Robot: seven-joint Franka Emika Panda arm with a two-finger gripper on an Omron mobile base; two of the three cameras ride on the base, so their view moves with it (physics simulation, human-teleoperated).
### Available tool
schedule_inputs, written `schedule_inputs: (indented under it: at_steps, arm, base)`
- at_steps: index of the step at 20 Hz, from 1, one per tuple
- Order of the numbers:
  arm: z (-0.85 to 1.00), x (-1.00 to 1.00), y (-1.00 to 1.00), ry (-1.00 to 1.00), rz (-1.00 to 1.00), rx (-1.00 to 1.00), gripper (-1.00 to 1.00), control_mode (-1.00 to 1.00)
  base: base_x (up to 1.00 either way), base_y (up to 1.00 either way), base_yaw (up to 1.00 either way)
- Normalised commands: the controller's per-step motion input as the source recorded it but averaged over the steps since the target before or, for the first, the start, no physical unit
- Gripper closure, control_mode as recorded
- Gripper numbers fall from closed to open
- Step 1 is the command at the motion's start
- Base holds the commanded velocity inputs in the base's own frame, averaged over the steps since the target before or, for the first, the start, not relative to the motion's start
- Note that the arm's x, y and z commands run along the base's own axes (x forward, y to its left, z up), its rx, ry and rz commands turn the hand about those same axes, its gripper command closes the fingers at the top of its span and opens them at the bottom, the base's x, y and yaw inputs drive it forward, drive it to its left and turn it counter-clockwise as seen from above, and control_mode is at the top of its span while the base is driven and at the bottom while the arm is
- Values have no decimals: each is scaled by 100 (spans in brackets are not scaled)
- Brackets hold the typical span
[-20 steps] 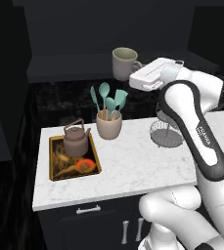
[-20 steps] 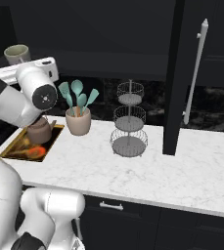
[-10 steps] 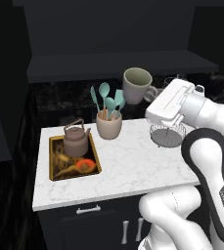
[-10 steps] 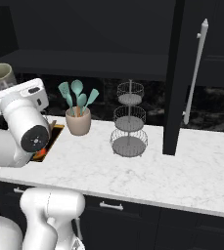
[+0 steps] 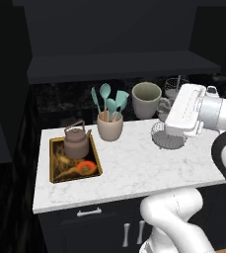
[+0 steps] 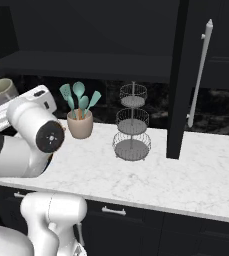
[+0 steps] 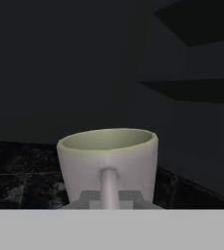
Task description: Pick the kettle from the counter and place it on the tray. Then pick the mug from the cabinet and place it on the tray. Then close the cabinet doors.
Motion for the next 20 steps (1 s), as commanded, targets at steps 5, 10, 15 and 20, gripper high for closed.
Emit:
schedule_inputs:
  at_steps: [5, 10, 15, 20]
  arm:
    - [-72, 25, 0, -8, 17, -10, 100, -100]
    - [-67, 33, 0, -4, 21, 0, 100, -100]
    - [-58, 23, 4, -1, 21, 4, 100, -100]
    - [-53, 19, 17, 0, 21, 7, 100, -100]
  base:
    - [0, 0, 0]
    - [0, 0, 0]
    - [0, 0, 0]
    - [0, 0, 0]
